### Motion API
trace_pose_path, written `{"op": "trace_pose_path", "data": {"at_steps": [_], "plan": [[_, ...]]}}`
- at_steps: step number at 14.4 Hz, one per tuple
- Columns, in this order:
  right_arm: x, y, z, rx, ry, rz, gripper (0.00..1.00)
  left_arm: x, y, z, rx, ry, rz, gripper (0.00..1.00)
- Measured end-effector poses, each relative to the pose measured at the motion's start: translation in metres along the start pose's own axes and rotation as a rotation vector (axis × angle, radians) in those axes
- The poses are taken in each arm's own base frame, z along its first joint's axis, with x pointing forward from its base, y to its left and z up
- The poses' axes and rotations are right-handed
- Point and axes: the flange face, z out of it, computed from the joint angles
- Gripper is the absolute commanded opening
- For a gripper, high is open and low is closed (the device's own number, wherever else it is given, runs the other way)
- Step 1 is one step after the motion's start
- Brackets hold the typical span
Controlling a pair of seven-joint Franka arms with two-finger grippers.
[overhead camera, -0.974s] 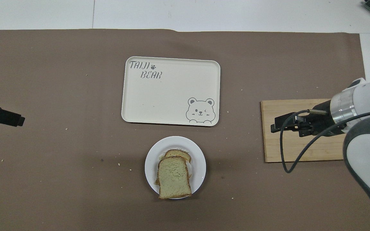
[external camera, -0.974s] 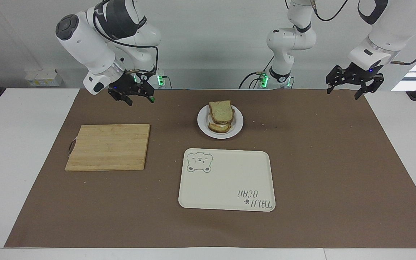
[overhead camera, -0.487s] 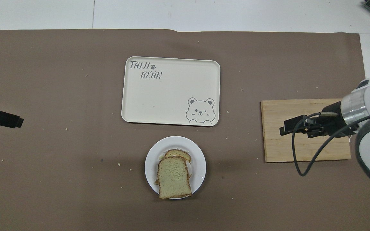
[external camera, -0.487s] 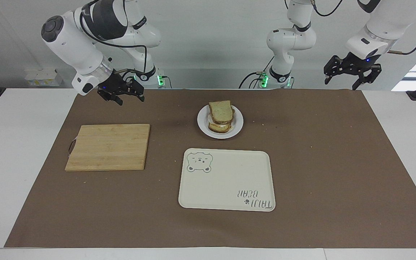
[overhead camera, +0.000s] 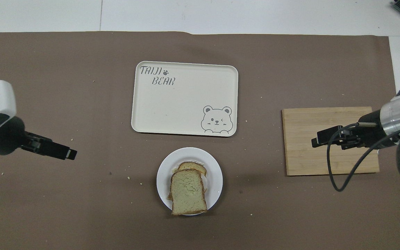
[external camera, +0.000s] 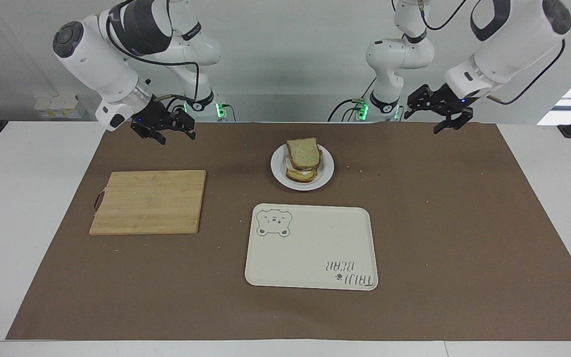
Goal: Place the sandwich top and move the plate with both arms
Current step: 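Reach the left gripper to the rim of the white plate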
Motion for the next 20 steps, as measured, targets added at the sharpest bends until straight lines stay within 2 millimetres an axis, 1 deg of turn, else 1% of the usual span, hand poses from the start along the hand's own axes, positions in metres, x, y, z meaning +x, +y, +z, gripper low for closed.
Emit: {"op": "trace_pose_path", "data": {"at_steps": [2, 3, 5, 6, 7, 9, 10, 11, 12, 15, 16, 17, 18, 19, 20], "plan": [[0.000, 0.000, 0.000, -0.002, 0.000, 0.000, 1.00, 0.008, 0.008, 0.057, -0.091, 0.026, -0.020, 1.00], [0.000, 0.001, 0.000, -0.005, 0.000, 0.000, 1.00, 0.009, 0.009, 0.085, -0.131, 0.037, -0.042, 1.00], [0.000, 0.002, 0.000, -0.015, 0.000, 0.000, 1.00, 0.004, 0.007, 0.134, -0.204, 0.056, -0.072, 1.00], [0.000, 0.002, 0.000, -0.018, 0.000, -0.001, 1.00, -0.001, 0.002, 0.157, -0.245, 0.075, -0.078, 0.92], [0.000, 0.002, 0.000, -0.019, 0.000, -0.001, 1.00, -0.009, -0.006, 0.180, -0.287, 0.099, -0.081, 0.80], [0.000, 0.002, 0.000, -0.020, -0.001, -0.001, 1.00, -0.030, -0.024, 0.222, -0.363, 0.145, -0.091, 0.68], [0.000, 0.002, 0.000, -0.020, -0.001, -0.001, 1.00, -0.040, -0.029, 0.240, -0.392, 0.168, -0.097, 0.65], [0.000, 0.003, 0.000, -0.020, -0.001, 0.000, 1.00, -0.048, -0.030, 0.254, -0.407, 0.190, -0.097, 0.55], [0.000, 0.003, 0.000, -0.021, -0.001, 0.000, 1.00, -0.055, -0.029, 0.267, -0.420, 0.206, -0.094, 0.49], [0.000, 0.007, -0.001, -0.043, 0.001, 0.002, 1.00, -0.069, -0.020, 0.291, -0.471, 0.228, -0.104, 0.48], [0.001, 0.012, -0.006, -0.064, 0.023, 0.004, 1.00, -0.072, -0.018, 0.298, -0.487, 0.235, -0.104, 0.47], [0.003, 0.023, -0.020, -0.080, 0.077, 0.009, 1.00, -0.075, -0.018, 0.305, -0.505, 0.247, -0.103, 0.46], [0.002, 0.047, -0.041, -0.080, 0.125, 0.024, 1.00, -0.078, -0.020, 0.313, -0.524, 0.265, -0.100, 0.46], [-0.004, 0.076, -0.060, -0.074, 0.142, 0.043, 1.00, -0.080, -0.023, 0.322, -0.539, 0.280, -0.099, 0.38], [-0.014, 0.102, -0.075, -0.067, 0.139, 0.062, 1.00, -0.081, -0.026, 0.330, -0.549, 0.289, -0.101, 0.26]]}}
